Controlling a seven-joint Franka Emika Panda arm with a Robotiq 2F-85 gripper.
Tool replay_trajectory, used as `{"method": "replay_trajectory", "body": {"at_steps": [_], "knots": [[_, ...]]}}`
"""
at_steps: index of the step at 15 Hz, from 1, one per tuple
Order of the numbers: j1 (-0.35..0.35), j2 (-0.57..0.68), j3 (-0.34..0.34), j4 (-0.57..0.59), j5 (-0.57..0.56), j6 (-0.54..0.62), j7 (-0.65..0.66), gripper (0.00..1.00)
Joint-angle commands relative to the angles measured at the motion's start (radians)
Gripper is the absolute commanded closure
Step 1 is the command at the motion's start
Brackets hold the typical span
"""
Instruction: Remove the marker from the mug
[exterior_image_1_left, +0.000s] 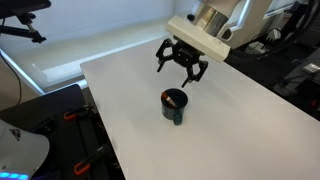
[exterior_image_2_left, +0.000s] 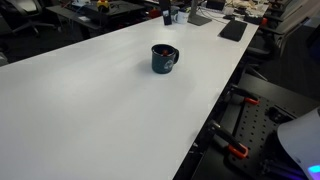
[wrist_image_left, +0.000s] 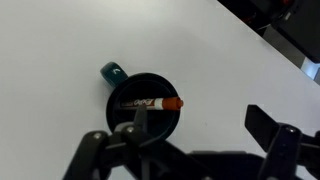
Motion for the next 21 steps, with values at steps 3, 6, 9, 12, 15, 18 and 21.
{"method": "replay_trajectory", "body": {"at_steps": [3,6,9,12,15,18,21], "knots": [[-0.003,0.011,0.007,0.001,-0.001,-0.005,-0.005,0.0],[-0.005,0.024,0.006,0.016,-0.003,-0.013,-0.015,0.0],[-0.006,0.052,0.012,0.035,0.0,-0.024,-0.028,0.0],[-0.008,0.077,0.019,0.048,0.004,-0.028,-0.041,0.0],[-0.01,0.099,0.028,0.054,0.009,-0.028,-0.048,0.0],[-0.013,0.12,0.039,0.05,0.012,-0.03,-0.065,0.0],[-0.013,0.117,0.038,0.041,0.01,-0.026,-0.059,0.0]]}}
